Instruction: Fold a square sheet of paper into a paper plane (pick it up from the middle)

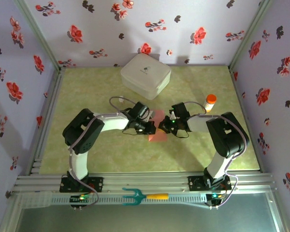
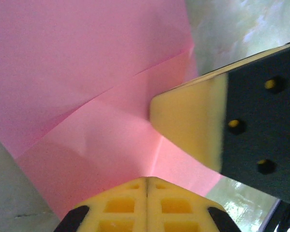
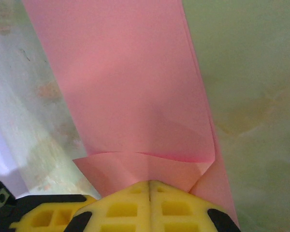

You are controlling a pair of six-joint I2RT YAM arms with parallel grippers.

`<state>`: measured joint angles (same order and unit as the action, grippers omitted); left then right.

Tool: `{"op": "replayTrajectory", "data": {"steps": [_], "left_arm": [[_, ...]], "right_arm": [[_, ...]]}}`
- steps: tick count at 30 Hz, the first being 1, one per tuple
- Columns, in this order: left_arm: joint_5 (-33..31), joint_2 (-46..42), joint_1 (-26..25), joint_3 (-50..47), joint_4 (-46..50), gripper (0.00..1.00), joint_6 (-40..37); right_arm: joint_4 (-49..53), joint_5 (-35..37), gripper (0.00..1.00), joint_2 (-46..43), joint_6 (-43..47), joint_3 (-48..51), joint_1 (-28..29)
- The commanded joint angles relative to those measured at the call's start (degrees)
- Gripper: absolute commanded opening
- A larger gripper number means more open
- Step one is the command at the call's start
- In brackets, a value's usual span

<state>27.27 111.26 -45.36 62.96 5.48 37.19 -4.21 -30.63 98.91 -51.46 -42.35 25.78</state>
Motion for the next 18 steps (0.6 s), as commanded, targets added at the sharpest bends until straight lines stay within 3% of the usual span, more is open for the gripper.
{"op": "replayTrajectory", "data": {"steps": [1,10,18], "left_arm": [[-0.1,1.7,0.2,-0.7,3.4,0.0,-0.6],[-3.7,2.3,0.2,-2.5,5.8,0.0,0.0],[-4.6,1.8,0.2,-2.9,5.2,0.0,0.2]], "right_arm": [[3.0,3.3,0.0,1.1,0.4,0.2,-0.3],[5.9,0.7,0.02,-3.4,2.2,-3.7,0.8],[0.0,-2.5,0.01,1.5,0.3,-0.4,2.2]]}}
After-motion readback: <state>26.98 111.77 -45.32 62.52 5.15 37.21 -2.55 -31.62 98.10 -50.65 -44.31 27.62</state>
